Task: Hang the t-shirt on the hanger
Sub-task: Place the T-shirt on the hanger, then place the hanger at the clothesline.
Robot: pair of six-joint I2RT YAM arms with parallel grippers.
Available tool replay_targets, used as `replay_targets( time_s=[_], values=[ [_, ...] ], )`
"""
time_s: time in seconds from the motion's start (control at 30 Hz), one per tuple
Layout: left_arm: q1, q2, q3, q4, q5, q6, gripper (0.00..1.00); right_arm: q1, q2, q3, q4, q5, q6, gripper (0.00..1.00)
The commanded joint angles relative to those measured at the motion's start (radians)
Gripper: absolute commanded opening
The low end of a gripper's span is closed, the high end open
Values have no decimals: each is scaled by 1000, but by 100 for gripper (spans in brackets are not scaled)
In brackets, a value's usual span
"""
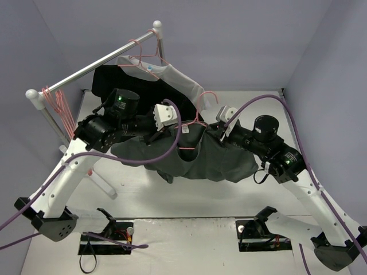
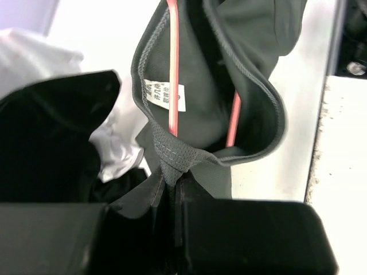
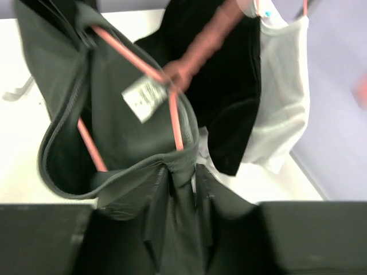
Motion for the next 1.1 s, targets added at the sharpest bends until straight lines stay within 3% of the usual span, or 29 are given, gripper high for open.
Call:
replay_targets(
  time_s=[0.0, 0.1, 0.2, 0.33, 0.47, 0.67, 0.73, 0.83, 1.07],
  values=[
    [18, -112, -25, 206, -54, -67, 0, -5, -32, -19, 66, 72, 22, 25],
    [22, -133, -32, 215, -70, -73, 0, -6, -43, -41, 62, 110, 28, 30],
    [23, -153, -27, 223, -82, -77, 0, -7, -50, -13, 53, 119, 50, 43],
    [23, -178, -15, 260, -108, -94, 0, -7, -42, 100, 38, 152, 64, 70],
    [23, -185, 13, 286, -130, -110, 0, -7, -33, 233, 36, 185, 73, 86],
    [23, -172, 129, 300, -139, -131, 0, -7, -18, 415, 36, 277, 79, 93],
    [23, -145, 307, 271, -49, -181, 0, -7, -17, 482, 38, 326, 71, 94],
    [23, -124, 431, 225, -22, -234, 0, -7, -20, 521, 39, 369, 62, 94],
    [23, -191, 328, 55, -316, -291, 0, -5, -44, 473, 41, 480, 62, 99]
  ],
)
